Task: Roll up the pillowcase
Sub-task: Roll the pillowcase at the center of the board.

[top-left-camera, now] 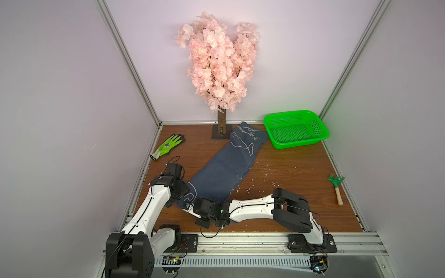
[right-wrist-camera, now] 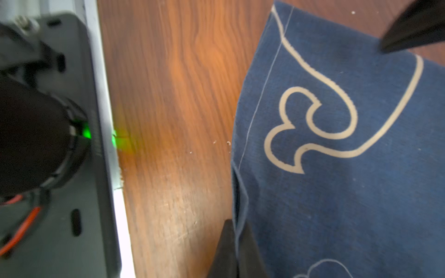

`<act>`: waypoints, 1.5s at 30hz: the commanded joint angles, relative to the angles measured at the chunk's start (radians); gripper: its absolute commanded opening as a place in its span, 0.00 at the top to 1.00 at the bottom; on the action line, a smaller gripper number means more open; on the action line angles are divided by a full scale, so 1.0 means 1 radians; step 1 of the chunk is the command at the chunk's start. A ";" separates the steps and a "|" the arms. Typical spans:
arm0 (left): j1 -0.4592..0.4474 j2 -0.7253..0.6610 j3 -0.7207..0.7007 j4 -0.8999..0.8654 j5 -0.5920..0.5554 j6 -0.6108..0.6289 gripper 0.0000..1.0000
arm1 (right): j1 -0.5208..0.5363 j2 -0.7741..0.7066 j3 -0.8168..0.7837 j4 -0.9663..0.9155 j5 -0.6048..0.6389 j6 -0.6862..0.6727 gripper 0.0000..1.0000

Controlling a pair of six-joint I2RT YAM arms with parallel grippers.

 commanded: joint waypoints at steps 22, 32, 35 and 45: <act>0.070 0.030 -0.136 0.164 0.120 -0.201 0.52 | -0.050 -0.150 -0.115 0.140 -0.145 0.115 1.00; 0.073 0.061 -0.097 0.178 0.087 -0.139 0.82 | -0.055 -0.162 -0.141 0.157 -0.175 0.140 1.00; 0.073 0.067 -0.058 0.141 0.042 -0.102 0.95 | -0.054 -0.158 -0.136 0.162 -0.203 0.148 1.00; 0.073 0.043 -0.033 0.052 -0.050 0.022 0.98 | -0.032 -0.146 -0.154 0.199 -0.281 0.219 1.00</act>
